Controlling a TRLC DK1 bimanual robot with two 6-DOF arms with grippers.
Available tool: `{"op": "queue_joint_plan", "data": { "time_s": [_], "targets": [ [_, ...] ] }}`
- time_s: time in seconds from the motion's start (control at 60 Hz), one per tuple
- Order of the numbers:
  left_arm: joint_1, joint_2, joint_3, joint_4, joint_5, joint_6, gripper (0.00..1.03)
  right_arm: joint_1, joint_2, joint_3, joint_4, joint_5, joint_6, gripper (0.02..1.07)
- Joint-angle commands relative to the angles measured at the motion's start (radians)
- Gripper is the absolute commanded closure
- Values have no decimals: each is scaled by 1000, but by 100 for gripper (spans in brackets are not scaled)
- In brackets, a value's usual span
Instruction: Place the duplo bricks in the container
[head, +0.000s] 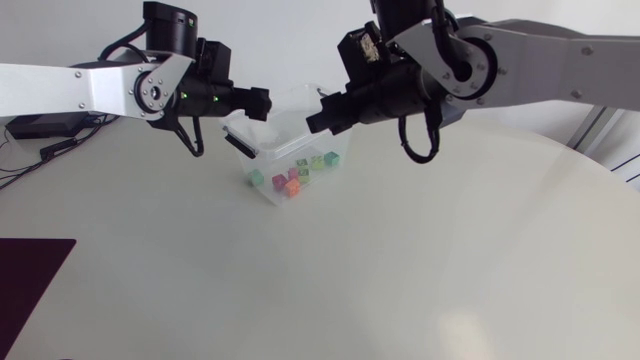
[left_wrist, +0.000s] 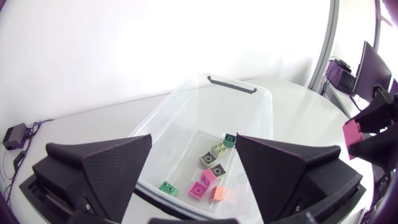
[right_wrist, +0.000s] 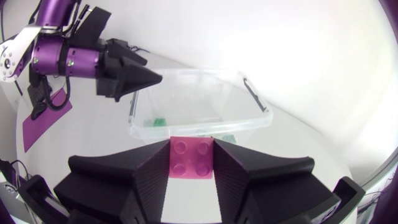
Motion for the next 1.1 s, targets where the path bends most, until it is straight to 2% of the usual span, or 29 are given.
{"op": "queue_joint_plan", "data": {
  "time_s": [0.0, 0.317, 0.75, 0.767, 0.8, 0.85, 0.867, 0.883, 0.917, 0.933, 1.083],
  "targets": [
    [20, -125, -25, -26, -6, -9, 4, 11, 60, 50, 27, 10, 13, 88],
    [40, -444, -145, -256, -3, 2, 4, 24, 209, 196, 83, 10, 20, 87],
    [40, -751, -349, -362, -4, 2, 4, 47, 424, 428, 60, 15, 20, 84],
    [42, -760, -353, -363, -4, 2, 4, 47, 434, 435, 60, 21, 22, 83],
    [43, -774, -364, -372, -4, 6, 4, 50, 451, 448, 60, 27, 22, 73],
    [51, -786, -376, -383, -4, 11, 4, 51, 474, 465, 53, 41, 28, 45],
    [51, -786, -376, -383, -4, 11, 4, 51, 474, 465, 53, 41, 28, 45],
    [57, -795, -387, -388, -4, 17, 4, 53, 485, 478, 39, 41, 31, 24],
    [66, -804, -402, -388, -4, 23, 4, 53, 491, 481, 33, 47, 33, 9],
    [68, -808, -407, -388, -4, 23, 4, 54, 491, 478, 34, 50, 33, 6],
    [92, -873, -474, -379, -4, 28, 4, 47, 430, 432, 37, 62, 31, 6]
  ]
}}
